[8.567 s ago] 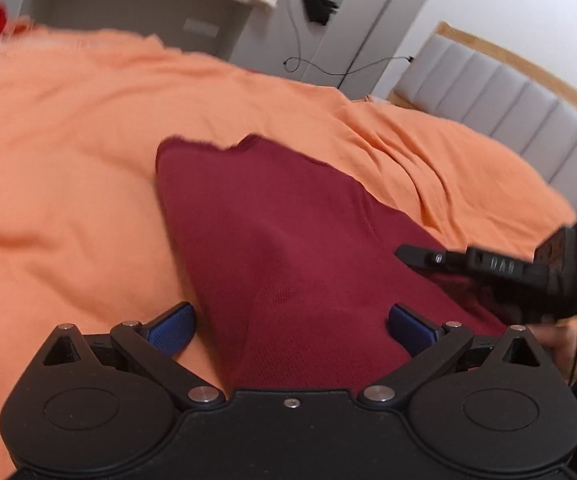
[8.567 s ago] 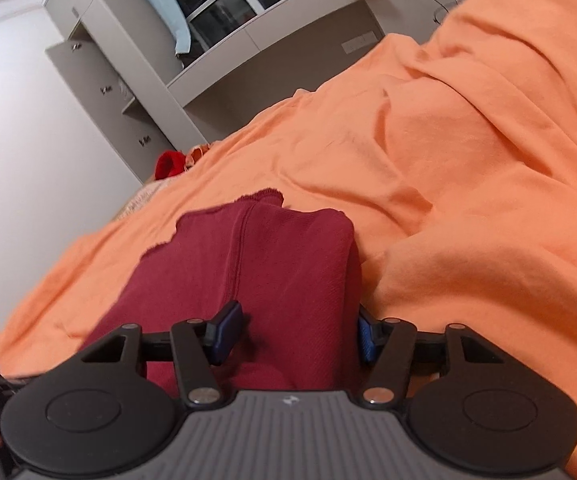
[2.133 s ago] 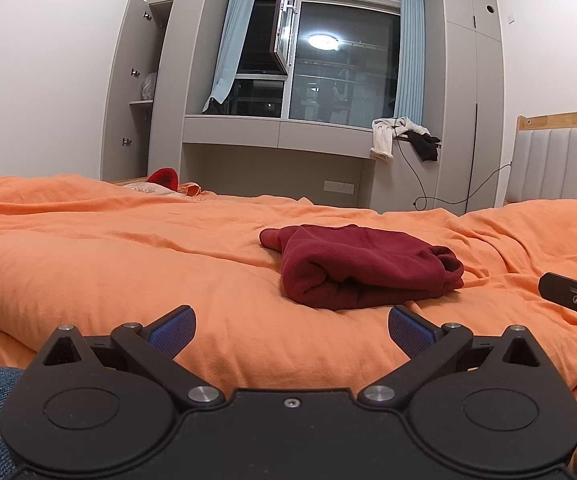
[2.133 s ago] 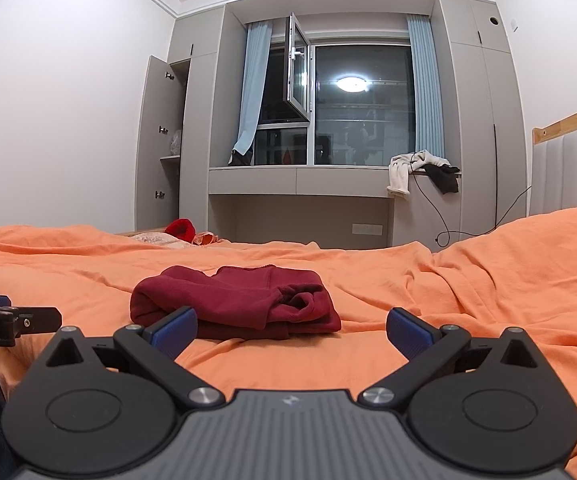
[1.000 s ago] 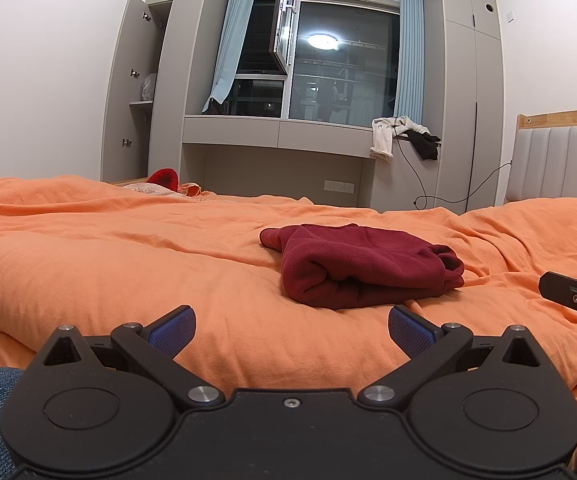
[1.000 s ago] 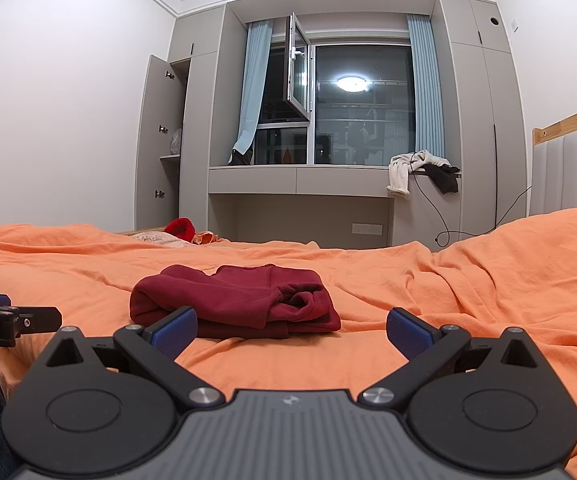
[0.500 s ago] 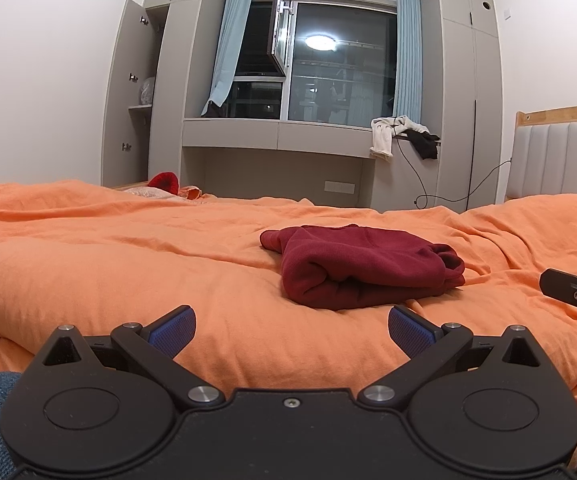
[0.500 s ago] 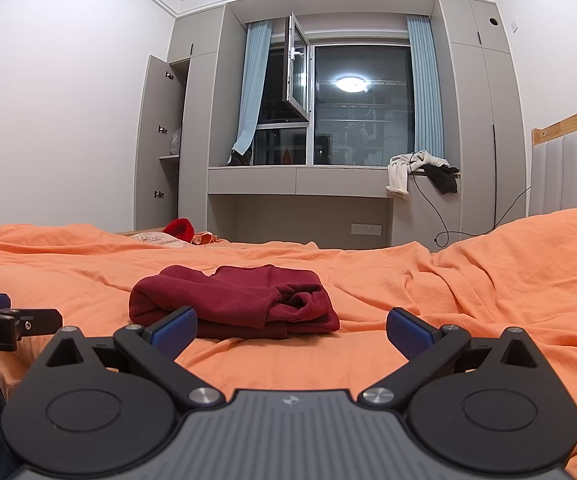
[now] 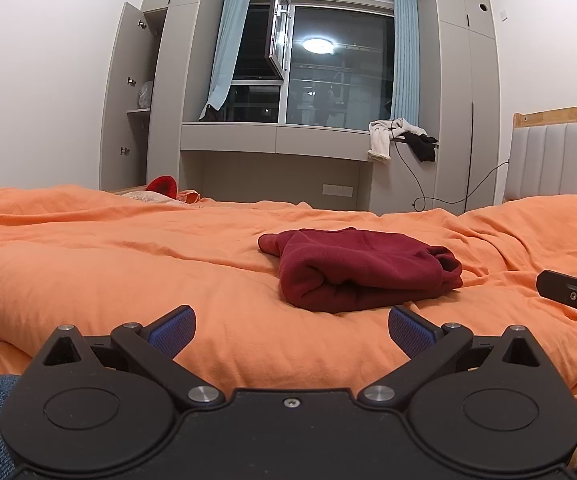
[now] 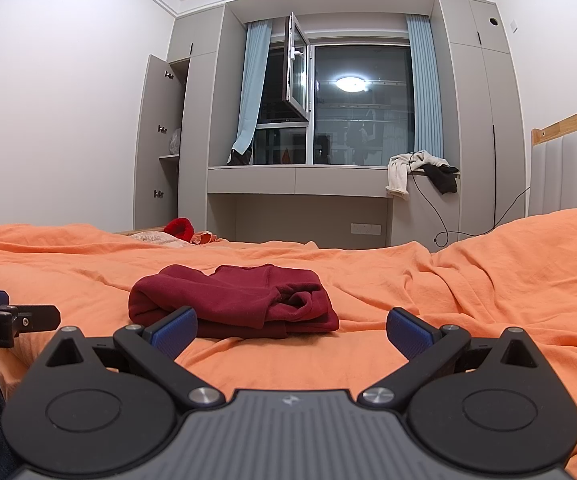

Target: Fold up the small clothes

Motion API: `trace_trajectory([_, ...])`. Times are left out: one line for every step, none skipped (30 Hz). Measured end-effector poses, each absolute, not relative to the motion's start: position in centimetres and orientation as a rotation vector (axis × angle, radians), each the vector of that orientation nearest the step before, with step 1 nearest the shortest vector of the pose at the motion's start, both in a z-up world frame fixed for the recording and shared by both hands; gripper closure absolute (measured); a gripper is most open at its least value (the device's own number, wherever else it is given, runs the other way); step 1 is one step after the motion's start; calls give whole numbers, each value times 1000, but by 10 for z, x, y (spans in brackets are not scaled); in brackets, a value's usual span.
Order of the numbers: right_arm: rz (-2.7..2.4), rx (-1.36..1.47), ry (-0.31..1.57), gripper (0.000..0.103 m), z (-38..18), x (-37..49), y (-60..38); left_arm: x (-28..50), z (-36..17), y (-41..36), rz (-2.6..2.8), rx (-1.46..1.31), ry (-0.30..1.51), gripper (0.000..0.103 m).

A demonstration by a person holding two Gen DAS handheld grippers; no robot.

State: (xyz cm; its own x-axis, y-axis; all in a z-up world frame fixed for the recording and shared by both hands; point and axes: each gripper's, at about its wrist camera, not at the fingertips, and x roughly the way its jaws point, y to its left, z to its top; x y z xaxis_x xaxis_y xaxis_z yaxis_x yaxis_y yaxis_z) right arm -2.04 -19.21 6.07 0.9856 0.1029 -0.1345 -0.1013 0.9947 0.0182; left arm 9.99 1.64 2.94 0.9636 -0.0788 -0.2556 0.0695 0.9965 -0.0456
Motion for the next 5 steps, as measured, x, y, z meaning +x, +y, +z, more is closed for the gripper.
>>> trace_trajectory([103, 11, 136, 0, 61, -20, -192, 100, 29, 17, -74, -36, 261, 1])
trace_trajectory([103, 11, 136, 0, 61, -20, -192, 100, 29, 17, -74, -36, 262, 1])
trace_trajectory([103, 11, 136, 0, 61, -20, -192, 100, 30, 16, -73, -36, 263, 1])
trace_trajectory([103, 10, 136, 0, 61, -20, -192, 100, 30, 16, -71, -36, 264, 1])
trace_trajectory([103, 10, 136, 0, 61, -20, -192, 100, 30, 16, -70, -35, 265, 1])
